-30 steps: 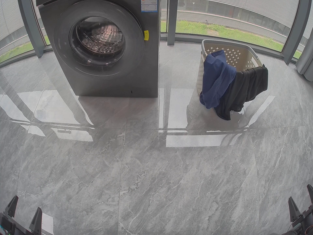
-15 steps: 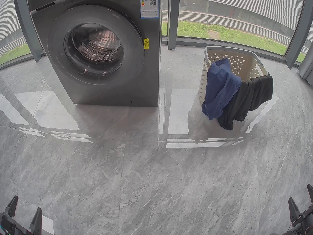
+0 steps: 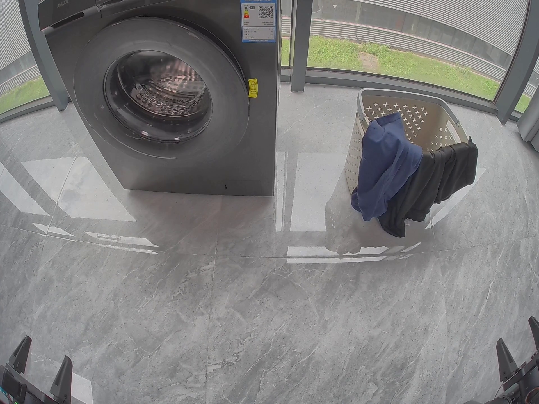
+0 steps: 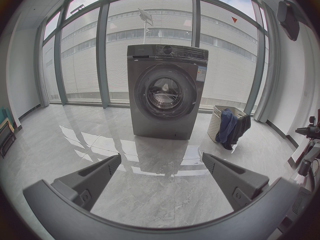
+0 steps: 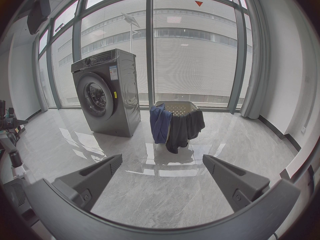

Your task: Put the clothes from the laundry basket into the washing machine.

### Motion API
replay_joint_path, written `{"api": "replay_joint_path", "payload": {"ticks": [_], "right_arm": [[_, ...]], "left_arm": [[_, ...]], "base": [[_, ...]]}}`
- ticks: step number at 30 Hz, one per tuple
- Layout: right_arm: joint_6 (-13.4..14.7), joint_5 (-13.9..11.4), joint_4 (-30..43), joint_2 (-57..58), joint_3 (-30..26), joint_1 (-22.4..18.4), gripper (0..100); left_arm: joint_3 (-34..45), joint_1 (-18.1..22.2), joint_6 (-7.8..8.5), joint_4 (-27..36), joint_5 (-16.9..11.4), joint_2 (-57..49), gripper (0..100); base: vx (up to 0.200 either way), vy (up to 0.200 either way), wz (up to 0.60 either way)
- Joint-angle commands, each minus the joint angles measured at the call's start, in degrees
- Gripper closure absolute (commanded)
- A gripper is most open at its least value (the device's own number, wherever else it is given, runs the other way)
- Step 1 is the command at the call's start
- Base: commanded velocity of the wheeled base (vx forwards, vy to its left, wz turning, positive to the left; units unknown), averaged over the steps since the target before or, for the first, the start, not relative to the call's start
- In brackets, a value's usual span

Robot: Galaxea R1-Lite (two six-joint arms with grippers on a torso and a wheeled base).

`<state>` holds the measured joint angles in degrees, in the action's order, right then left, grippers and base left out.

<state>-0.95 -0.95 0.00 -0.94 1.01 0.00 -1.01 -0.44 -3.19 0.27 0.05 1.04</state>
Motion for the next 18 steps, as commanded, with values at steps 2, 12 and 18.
{"api": "replay_joint_path", "payload": {"ticks": [2, 12, 18], "right_arm": [[-0.02, -0.02, 0.00, 0.94, -1.01, 0.00, 0], [-0.02, -0.02, 0.00, 0.94, -1.01, 0.00, 0], [-0.02, -0.02, 0.00, 0.94, -1.01, 0.00, 0]], "left_arm": [[0.92, 0.00, 0.03, 0.00, 0.04, -1.04, 0], [0.92, 0.00, -0.06, 0.00, 0.04, -1.04, 0], [0.92, 0.00, -0.06, 0.00, 0.04, -1.04, 0]], "base": [[0.000, -0.200, 0.00], [0.000, -0.040, -0.36], [0.000, -0.067, 0.00]]}}
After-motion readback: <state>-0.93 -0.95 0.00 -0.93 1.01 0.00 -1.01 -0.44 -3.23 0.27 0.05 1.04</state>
